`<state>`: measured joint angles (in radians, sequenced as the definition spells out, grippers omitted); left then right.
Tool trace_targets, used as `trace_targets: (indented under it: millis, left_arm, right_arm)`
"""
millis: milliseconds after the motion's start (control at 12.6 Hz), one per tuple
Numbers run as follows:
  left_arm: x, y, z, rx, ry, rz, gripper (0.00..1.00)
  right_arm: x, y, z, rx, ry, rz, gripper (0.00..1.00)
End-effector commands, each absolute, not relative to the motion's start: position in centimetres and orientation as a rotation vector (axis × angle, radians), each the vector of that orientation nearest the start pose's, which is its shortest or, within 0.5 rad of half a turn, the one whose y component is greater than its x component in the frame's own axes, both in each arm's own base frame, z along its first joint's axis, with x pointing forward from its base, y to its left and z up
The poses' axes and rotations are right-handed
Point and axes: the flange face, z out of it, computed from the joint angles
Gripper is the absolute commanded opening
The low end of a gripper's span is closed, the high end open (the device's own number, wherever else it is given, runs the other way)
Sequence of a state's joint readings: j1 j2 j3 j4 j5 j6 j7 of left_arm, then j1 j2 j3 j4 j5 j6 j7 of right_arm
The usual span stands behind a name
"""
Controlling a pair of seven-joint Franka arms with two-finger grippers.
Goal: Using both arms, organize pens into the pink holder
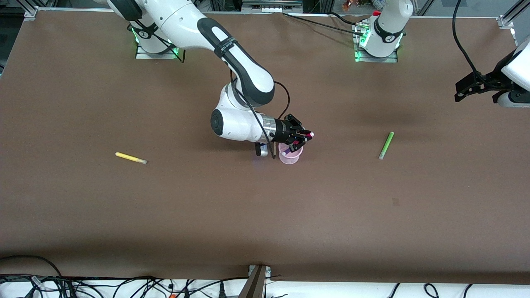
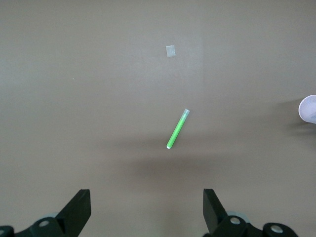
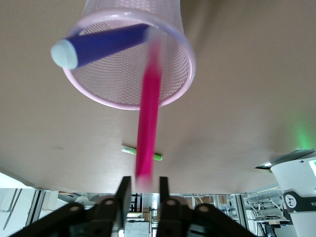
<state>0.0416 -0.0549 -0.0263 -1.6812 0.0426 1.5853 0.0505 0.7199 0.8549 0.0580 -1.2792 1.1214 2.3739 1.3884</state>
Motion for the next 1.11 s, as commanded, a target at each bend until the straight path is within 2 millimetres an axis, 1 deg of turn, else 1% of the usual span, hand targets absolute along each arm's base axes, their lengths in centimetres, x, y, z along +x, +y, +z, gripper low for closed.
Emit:
trace_targets:
  millis: [0,159,239,318,398,478,557,637,796,876,955,1035]
  left_arm:
    - [53.7,1.3,60.7,-3.088,0.054,0.078,1.0]
    - [53.7,1.2,60.7,-3.088,0.058,0.078,1.0]
    - [53.7,0.9,60.7,-3.088,0.065,0.078,1.0]
    - [53.7,0.8,60.7,-3.087,0.068,0.078,1.0]
    - [53.7,0.7,60.7,-3.089,0.07,0.076,1.0]
    - [53.7,0.7,60.7,-3.089,0.07,0.076,1.0]
    - [53.7,0.7,60.7,-3.089,0.07,0.078,1.0]
    - [53.7,0.7,60.7,-3.089,0.07,0.076,1.0]
    - [53.7,0.7,60.7,-3.089,0.07,0.078,1.0]
    - [53.7,0.7,60.7,-3.089,0.07,0.078,1.0]
    - [53.8,0.7,60.6,-3.089,0.07,0.08,1.0]
    - [53.7,0.7,60.7,-3.093,0.07,0.078,1.0]
  right_arm:
    - [56.5,54.3,27.6,-1.805,1.515,0.872,0.49]
    - [56.7,54.3,28.2,-1.803,1.505,0.874,0.51]
    - [56.9,54.4,28.8,-1.801,1.497,0.869,0.52]
    - [57.2,54.2,29.4,-1.807,1.488,0.853,0.61]
    - [57.2,54.2,30.6,-1.853,1.452,0.805,0.68]
    - [57.1,54.3,31.1,-1.948,1.39,0.724,0.84]
    - [56.6,54.1,33.5,-2.039,1.286,0.63,1.0]
    - [56.2,53.5,34.8,-2.081,1.238,0.586,1.0]
    - [58.3,49.4,37.2,-2.08,1.264,0.5,1.0]
    - [58.8,48.3,38.2,-2.107,1.247,0.508,1.0]
    - [59.9,46.3,39.5,-2.15,1.198,0.477,1.0]
    - [60.3,44.6,40.7,-2.207,1.12,0.471,1.0]
